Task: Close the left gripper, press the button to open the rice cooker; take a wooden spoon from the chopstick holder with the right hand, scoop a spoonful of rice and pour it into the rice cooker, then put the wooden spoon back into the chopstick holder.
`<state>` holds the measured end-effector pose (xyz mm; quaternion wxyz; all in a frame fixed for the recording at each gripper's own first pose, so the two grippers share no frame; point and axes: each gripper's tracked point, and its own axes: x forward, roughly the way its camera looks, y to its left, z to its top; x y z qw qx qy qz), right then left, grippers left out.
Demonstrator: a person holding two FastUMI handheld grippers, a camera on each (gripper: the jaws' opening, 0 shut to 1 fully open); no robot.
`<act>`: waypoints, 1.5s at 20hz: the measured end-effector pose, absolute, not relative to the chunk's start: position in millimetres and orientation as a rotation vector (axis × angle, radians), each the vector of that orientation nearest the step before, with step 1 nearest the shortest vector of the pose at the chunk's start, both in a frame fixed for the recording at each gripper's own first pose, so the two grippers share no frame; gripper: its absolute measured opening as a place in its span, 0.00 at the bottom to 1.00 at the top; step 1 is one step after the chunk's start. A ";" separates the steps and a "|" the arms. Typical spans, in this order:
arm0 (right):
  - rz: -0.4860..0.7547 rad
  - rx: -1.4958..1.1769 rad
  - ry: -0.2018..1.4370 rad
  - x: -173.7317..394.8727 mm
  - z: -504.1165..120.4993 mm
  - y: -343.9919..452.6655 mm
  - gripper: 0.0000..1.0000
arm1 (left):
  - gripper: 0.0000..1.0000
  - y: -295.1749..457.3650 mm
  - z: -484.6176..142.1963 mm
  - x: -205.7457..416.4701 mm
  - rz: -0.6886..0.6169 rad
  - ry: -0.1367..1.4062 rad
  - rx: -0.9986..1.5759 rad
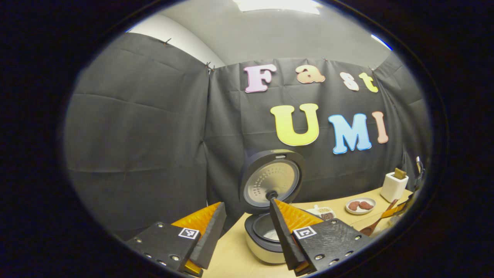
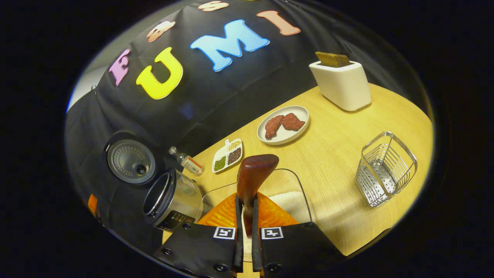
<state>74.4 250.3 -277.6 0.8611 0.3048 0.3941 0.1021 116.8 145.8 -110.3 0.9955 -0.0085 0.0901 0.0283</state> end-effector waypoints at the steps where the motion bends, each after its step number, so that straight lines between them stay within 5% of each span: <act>1: 0.215 0.672 0.817 75.1 -274.5 245.7 0.11 | 0.73 144.5 -107.4 116.2 0.056 0.176 -0.012; 13: 0.269 0.922 0.762 101.7 -199.6 249.5 0.10 | 0.73 142.2 -101.1 110.3 0.058 0.161 -0.015; 30: 0.609 0.846 0.735 135.4 -136.4 448.7 0.10 | 0.73 229.3 -121.9 97.3 0.179 0.182 -0.014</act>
